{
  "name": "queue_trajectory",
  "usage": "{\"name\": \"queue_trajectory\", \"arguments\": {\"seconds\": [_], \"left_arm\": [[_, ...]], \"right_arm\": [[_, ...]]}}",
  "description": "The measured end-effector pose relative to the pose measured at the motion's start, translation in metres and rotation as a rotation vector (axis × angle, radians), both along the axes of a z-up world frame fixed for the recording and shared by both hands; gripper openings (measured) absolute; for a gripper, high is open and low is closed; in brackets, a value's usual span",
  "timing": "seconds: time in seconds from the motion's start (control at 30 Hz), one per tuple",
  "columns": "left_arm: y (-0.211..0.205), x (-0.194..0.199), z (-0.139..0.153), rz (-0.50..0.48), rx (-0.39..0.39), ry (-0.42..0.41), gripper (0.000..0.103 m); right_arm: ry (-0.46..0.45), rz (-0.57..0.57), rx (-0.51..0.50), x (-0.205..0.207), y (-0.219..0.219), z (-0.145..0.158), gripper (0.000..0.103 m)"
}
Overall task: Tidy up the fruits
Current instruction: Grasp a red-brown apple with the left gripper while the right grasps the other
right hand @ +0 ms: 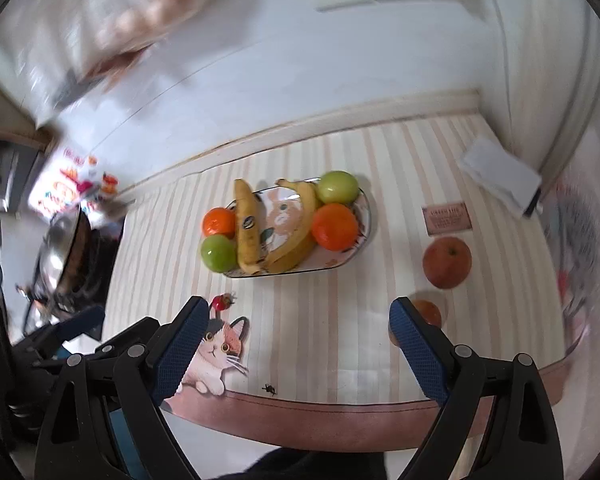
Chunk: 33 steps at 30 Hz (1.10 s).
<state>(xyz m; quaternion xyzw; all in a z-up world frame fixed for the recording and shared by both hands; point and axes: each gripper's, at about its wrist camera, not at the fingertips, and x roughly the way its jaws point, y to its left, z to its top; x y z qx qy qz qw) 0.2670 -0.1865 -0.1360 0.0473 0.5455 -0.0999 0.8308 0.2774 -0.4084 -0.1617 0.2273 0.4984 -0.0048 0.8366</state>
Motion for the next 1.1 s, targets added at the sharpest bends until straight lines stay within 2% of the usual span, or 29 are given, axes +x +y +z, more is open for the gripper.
{"name": "queue_trajectory", "arguments": {"seconds": [0.07, 0.1, 0.13, 0.27, 0.47, 0.53, 0.67, 0.7, 0.77, 0.8, 0.87, 1.1], "left_arm": [[-0.018, 0.004, -0.011, -0.017, 0.012, 0.010, 0.097], [-0.030, 0.007, -0.019, -0.030, 0.017, 0.023, 0.097], [-0.041, 0.008, -0.026, -0.044, 0.016, 0.035, 0.097], [-0.092, 0.017, -0.066, -0.126, 0.007, 0.117, 0.097], [-0.164, 0.023, -0.137, -0.208, -0.124, 0.369, 0.097], [-0.193, 0.021, -0.156, -0.245, -0.129, 0.426, 0.097], [-0.233, 0.013, -0.178, -0.328, -0.050, 0.435, 0.095], [-0.240, 0.011, -0.183, -0.340, -0.011, 0.418, 0.091], [-0.242, 0.010, -0.186, -0.341, 0.042, 0.369, 0.068], [-0.241, 0.010, -0.185, -0.342, 0.043, 0.354, 0.065], [-0.233, 0.012, -0.184, -0.335, 0.031, 0.352, 0.065], [-0.177, 0.019, -0.180, -0.263, 0.113, 0.329, 0.064]], "right_arm": [[0.018, -0.032, 0.014, 0.000, -0.020, -0.014, 0.079], [0.044, -0.046, 0.007, 0.001, -0.031, -0.024, 0.069], [0.057, -0.063, 0.008, 0.000, -0.042, -0.031, 0.067], [0.106, -0.150, 0.019, -0.007, -0.087, -0.063, 0.067], [0.172, -0.259, 0.076, -0.018, -0.146, -0.095, 0.067], [0.200, -0.284, 0.084, -0.022, -0.161, -0.105, 0.067], [0.240, -0.314, 0.088, -0.028, -0.183, -0.120, 0.067], [0.245, -0.318, 0.090, -0.029, -0.188, -0.124, 0.067], [0.261, -0.313, 0.092, -0.026, -0.191, -0.133, 0.067], [0.262, -0.313, 0.095, -0.026, -0.193, -0.135, 0.067], [0.266, -0.300, 0.094, -0.021, -0.192, -0.141, 0.067], [0.266, -0.223, 0.093, 0.011, -0.167, -0.155, 0.067]]}}
